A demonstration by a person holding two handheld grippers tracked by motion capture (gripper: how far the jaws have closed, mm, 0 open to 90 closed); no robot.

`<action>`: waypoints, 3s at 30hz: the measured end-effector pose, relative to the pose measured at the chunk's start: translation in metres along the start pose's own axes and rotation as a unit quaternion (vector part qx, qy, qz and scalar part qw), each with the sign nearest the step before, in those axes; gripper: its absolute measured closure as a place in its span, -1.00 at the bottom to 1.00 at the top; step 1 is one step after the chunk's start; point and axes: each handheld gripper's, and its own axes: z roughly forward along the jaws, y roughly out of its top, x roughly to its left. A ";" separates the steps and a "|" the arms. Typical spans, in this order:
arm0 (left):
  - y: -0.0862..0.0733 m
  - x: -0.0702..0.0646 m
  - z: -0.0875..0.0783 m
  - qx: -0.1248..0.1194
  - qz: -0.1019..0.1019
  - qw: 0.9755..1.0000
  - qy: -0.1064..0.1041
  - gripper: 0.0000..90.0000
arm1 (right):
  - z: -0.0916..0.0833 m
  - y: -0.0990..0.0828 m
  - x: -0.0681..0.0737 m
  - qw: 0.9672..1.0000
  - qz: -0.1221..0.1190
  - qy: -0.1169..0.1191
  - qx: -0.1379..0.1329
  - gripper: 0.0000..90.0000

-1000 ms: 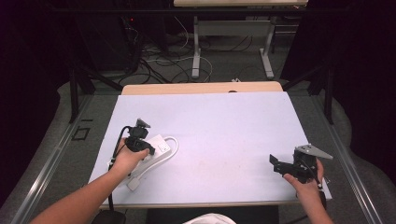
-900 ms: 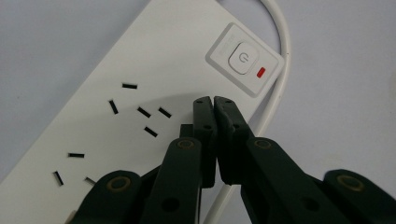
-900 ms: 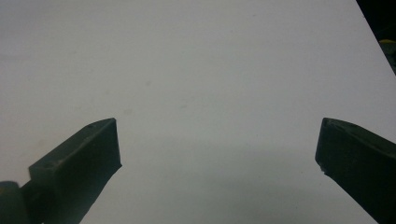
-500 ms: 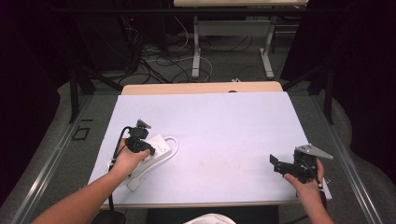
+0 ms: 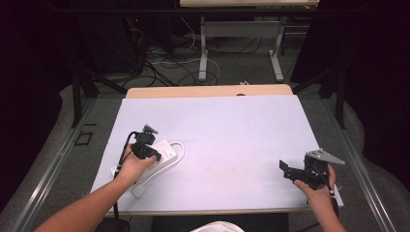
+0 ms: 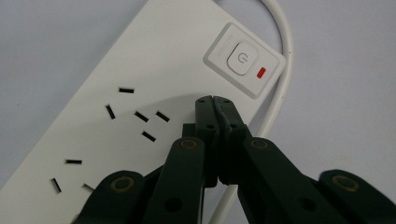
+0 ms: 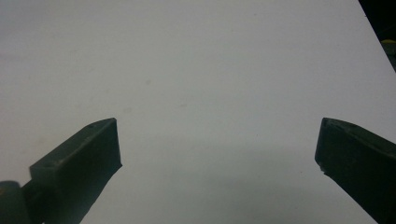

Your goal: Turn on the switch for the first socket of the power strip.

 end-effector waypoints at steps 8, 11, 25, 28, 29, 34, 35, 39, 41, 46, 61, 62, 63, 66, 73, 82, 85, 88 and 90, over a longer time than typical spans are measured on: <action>0.000 0.000 0.000 -0.002 -0.001 1.000 -0.002 0.99 | 0.001 -0.001 0.000 1.000 0.003 0.001 0.002 -1.00; -0.001 0.000 0.000 -0.004 -0.002 1.000 -0.004 0.98 | 0.001 -0.001 0.000 1.000 0.006 0.001 0.003 -1.00; -0.002 -0.001 -0.001 -0.004 0.006 1.000 -0.021 0.75 | 0.004 -0.002 -0.002 1.000 0.010 0.000 0.000 -1.00; -0.002 -0.003 -0.002 -0.001 0.012 1.000 -0.021 0.67 | 0.004 -0.002 -0.002 1.000 0.010 0.001 0.006 -1.00; -0.002 -0.003 -0.002 -0.001 0.012 1.000 -0.023 0.65 | 0.004 -0.002 -0.002 1.000 0.010 0.002 0.006 -1.00; 0.001 -0.006 -0.002 -0.007 0.012 0.999 -0.033 0.45 | 0.005 -0.003 -0.004 1.000 0.012 0.001 0.009 -1.00; 0.002 -0.006 -0.003 -0.007 0.014 0.999 -0.035 0.39 | 0.006 -0.004 -0.004 1.000 0.014 0.001 0.004 -1.00; 0.005 -0.007 -0.006 -0.015 0.016 0.999 -0.034 0.23 | 0.004 -0.004 -0.004 1.000 0.018 0.002 0.004 -1.00; 0.006 -0.008 -0.008 -0.020 0.020 0.999 -0.030 0.16 | 0.004 -0.004 -0.005 1.000 0.018 0.004 0.005 -1.00; 0.009 -0.008 -0.013 -0.032 0.026 0.999 -0.022 -0.02 | 0.005 -0.005 -0.005 1.000 0.017 0.002 0.005 -1.00; 0.018 -0.005 -0.034 -0.092 0.056 0.994 -0.020 -0.23 | 0.004 -0.005 -0.007 1.000 0.024 0.001 0.010 -1.00; 0.018 -0.005 -0.036 -0.098 0.049 0.994 -0.024 -0.24 | 0.005 -0.005 -0.007 1.000 0.024 0.003 0.011 -1.00; 0.018 -0.004 -0.038 -0.107 0.043 0.993 -0.028 -0.27 | 0.004 -0.004 -0.007 1.000 0.020 0.002 0.014 -1.00; 0.017 -0.001 -0.045 -0.120 0.031 0.992 -0.037 -0.31 | 0.005 -0.004 -0.007 1.000 0.024 0.004 0.013 -0.99; 0.009 0.006 -0.052 -0.125 0.020 0.991 -0.046 -0.89 | 0.007 -0.004 -0.007 1.000 0.023 0.004 0.011 -0.99; -0.007 0.015 -0.056 -0.150 -0.004 0.988 -0.040 -1.00 | 0.008 -0.004 -0.007 1.000 0.024 0.006 0.010 -0.99; -0.011 0.020 -0.060 -0.157 -0.009 0.987 -0.046 -1.00 | 0.008 -0.004 -0.006 1.000 0.027 0.006 0.011 -0.99; -0.016 0.024 -0.062 -0.168 -0.017 0.984 -0.055 -1.00 | 0.009 -0.004 -0.007 1.000 0.025 0.004 0.005 -0.99; -0.020 0.026 -0.063 -0.175 -0.020 0.982 -0.063 -1.00 | 0.008 -0.004 -0.008 1.000 0.025 0.003 0.005 -0.99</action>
